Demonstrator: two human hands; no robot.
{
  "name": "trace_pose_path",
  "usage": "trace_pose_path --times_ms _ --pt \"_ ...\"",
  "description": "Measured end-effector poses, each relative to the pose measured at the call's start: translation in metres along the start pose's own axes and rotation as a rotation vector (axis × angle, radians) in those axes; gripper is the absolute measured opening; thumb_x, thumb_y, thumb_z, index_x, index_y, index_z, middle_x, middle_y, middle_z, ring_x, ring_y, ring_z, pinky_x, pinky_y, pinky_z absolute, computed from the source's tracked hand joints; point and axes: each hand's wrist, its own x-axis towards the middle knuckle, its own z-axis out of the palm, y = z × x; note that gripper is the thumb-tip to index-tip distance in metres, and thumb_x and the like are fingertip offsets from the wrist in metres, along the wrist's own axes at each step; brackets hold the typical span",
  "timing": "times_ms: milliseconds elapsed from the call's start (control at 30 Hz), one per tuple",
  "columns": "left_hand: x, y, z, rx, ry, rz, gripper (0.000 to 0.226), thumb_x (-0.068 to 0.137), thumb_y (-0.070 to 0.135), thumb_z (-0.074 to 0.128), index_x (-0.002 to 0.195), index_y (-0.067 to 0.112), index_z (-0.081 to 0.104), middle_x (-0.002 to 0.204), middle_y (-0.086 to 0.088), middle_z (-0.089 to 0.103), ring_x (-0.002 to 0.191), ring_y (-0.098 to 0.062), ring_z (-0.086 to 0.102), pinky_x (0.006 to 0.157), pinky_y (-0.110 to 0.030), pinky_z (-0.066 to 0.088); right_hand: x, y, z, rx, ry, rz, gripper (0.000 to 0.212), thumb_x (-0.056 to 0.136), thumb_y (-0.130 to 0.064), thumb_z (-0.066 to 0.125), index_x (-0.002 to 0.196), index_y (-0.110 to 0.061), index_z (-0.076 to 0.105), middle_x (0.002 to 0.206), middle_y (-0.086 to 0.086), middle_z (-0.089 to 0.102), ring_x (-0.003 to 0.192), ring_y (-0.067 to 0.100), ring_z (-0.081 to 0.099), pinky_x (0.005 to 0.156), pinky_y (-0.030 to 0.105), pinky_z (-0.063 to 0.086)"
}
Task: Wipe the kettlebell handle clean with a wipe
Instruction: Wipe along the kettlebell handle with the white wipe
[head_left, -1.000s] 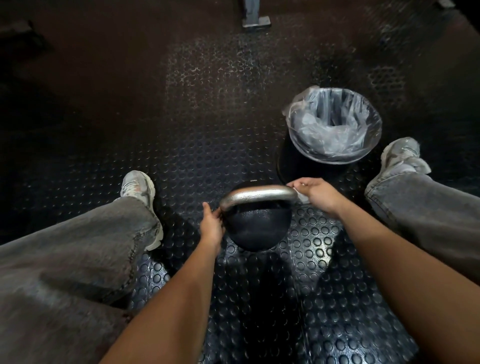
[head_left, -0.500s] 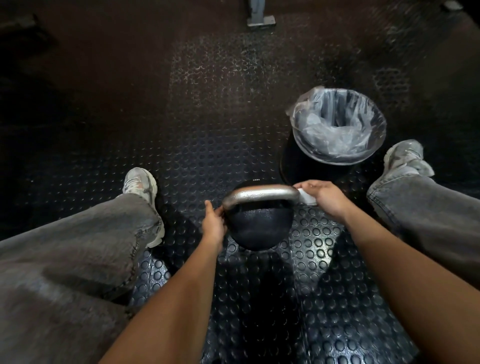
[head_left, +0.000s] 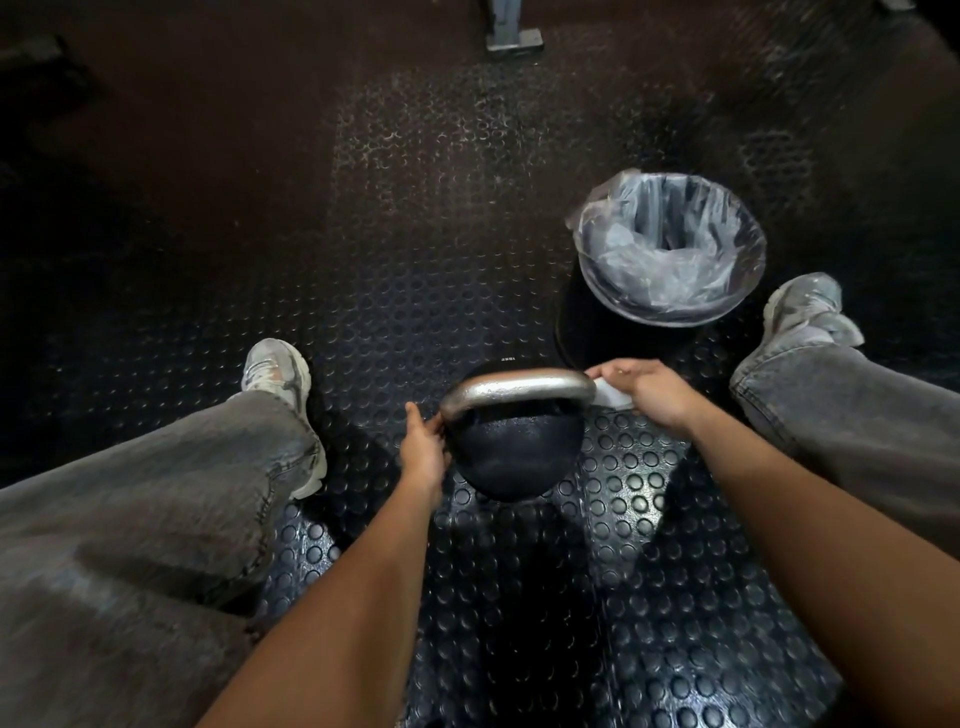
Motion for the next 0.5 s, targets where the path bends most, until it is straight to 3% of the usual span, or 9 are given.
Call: trace_pose_path --times_ms 100,200,267,367,433,500 --pt "0.0 0.0 0.0 0.004 0.005 0.003 0.07 0.104 0.058 0.022 0.14 0.006 0.052 0.144 -0.013 0.055 0.135 -0.026 0.049 0.11 -0.034 0.036 0.01 -0.008 0.012 -0.032 0.009 0.027 0.028 0.103 -0.023 0.052 0.098 -0.023 0.079 0.102 0.005 0.077 0.108 0.029 0.067 0.106 0.047 0.044" --pt "-0.002 0.0 0.001 -0.008 -0.002 0.007 0.07 0.104 0.057 0.021 0.141 0.005 0.051 0.144 -0.014 0.054 0.136 -0.026 0.049 0.111 -0.034 0.036 0.012 -0.043 0.008 -0.127 -0.094 -0.046 0.028 0.103 -0.021 0.052 0.095 -0.021 0.08 0.098 0.006 0.077 0.088 0.019 0.063 0.092 0.037 0.046" --pt "-0.002 0.0 0.001 -0.003 -0.008 0.012 0.07 0.104 0.057 0.021 0.142 0.005 0.05 0.144 -0.015 0.054 0.136 -0.027 0.048 0.113 -0.036 0.034 0.011 -0.062 -0.001 -0.166 -0.177 -0.113 0.027 0.103 -0.024 0.053 0.099 -0.021 0.079 0.102 -0.002 0.077 0.088 0.012 0.062 0.085 0.029 0.043" --pt "-0.003 0.001 0.001 -0.003 -0.012 0.013 0.071 0.104 0.057 0.021 0.142 0.004 0.049 0.144 -0.015 0.054 0.136 -0.027 0.048 0.115 -0.036 0.034 0.008 -0.056 -0.012 0.043 -0.204 -0.14 0.025 0.102 -0.022 0.053 0.105 -0.015 0.077 0.111 0.009 0.075 0.095 0.022 0.063 0.087 0.034 0.045" --pt "-0.002 0.0 0.0 -0.005 -0.011 0.011 0.072 0.104 0.057 0.02 0.143 0.003 0.048 0.145 -0.015 0.053 0.137 -0.026 0.048 0.116 -0.036 0.034 0.003 -0.033 -0.012 0.198 -0.137 -0.068 0.025 0.102 -0.017 0.052 0.103 -0.014 0.077 0.106 0.014 0.075 0.086 0.021 0.063 0.076 0.03 0.048" --pt "0.0 -0.001 -0.001 -0.006 -0.021 0.016 0.072 0.104 0.058 0.02 0.143 0.004 0.048 0.145 -0.015 0.053 0.137 -0.026 0.048 0.116 -0.036 0.034 -0.003 -0.013 -0.004 0.195 -0.066 0.013 0.029 0.104 -0.018 0.049 0.099 -0.019 0.077 0.092 0.009 0.074 0.071 0.012 0.062 0.06 0.022 0.047"
